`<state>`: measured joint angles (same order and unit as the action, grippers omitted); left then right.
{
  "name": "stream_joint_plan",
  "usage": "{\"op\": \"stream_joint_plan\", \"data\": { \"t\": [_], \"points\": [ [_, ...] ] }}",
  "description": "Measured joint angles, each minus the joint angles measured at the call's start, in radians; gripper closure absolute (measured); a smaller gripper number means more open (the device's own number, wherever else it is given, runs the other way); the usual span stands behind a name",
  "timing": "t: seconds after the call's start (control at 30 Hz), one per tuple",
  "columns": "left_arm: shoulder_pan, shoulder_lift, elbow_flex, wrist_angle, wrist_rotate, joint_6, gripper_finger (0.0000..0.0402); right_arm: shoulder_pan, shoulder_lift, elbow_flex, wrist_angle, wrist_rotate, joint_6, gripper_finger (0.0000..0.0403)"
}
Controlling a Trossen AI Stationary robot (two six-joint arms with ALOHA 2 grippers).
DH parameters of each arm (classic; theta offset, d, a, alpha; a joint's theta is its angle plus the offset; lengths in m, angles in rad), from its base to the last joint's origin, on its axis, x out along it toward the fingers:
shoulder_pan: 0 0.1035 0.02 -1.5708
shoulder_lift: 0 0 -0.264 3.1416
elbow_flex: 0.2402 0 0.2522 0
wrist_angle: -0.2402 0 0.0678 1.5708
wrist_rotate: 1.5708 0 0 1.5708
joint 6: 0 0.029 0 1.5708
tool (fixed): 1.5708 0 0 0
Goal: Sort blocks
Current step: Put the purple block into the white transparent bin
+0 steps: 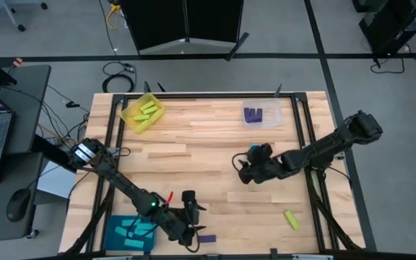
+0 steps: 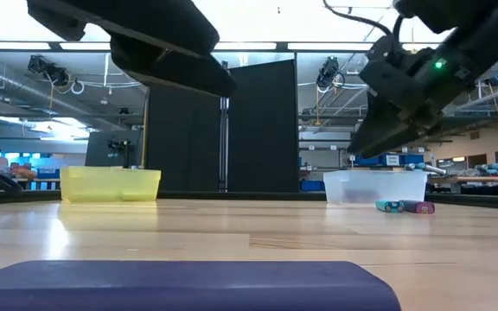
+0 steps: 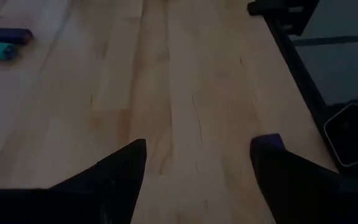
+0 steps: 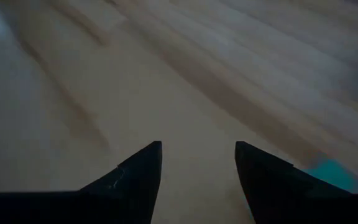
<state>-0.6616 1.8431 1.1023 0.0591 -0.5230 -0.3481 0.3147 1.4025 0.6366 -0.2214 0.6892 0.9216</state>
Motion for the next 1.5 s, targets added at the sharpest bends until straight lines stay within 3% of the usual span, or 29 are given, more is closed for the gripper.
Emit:
{"op": "stream_joint_plan", "data": {
  "t": [0.2,0.37,0.57,0.83,1.07,1.5],
  "points": [
    [0.014,0.000,0.000,0.003,-0.005,0.000,0.0106,-0.044,0.000,0.072,-0.313,-0.009,0.172,0.0188],
    [0.021,0.000,0.000,0.003,-0.037,0.000,0.0106,-0.062,0.000,0.078,-0.412,-0.054,0.305,0.0187],
    [0.021,0.000,0.000,0.004,-0.053,0.002,0.0106,-0.093,0.000,0.078,-0.435,-0.129,0.412,0.0187],
    [0.021,0.000,0.000,0.017,-0.075,0.016,0.0106,-0.129,0.002,0.078,-0.442,-0.144,0.440,0.0184],
    [0.021,-0.001,0.000,0.027,-0.096,0.030,0.0106,-0.149,0.002,0.063,-0.593,-0.161,0.519,0.0170],
    [0.021,-0.001,0.000,0.027,-0.108,0.056,0.0106,-0.145,0.002,0.017,-0.542,-0.236,0.546,0.0169]
  ]
}}
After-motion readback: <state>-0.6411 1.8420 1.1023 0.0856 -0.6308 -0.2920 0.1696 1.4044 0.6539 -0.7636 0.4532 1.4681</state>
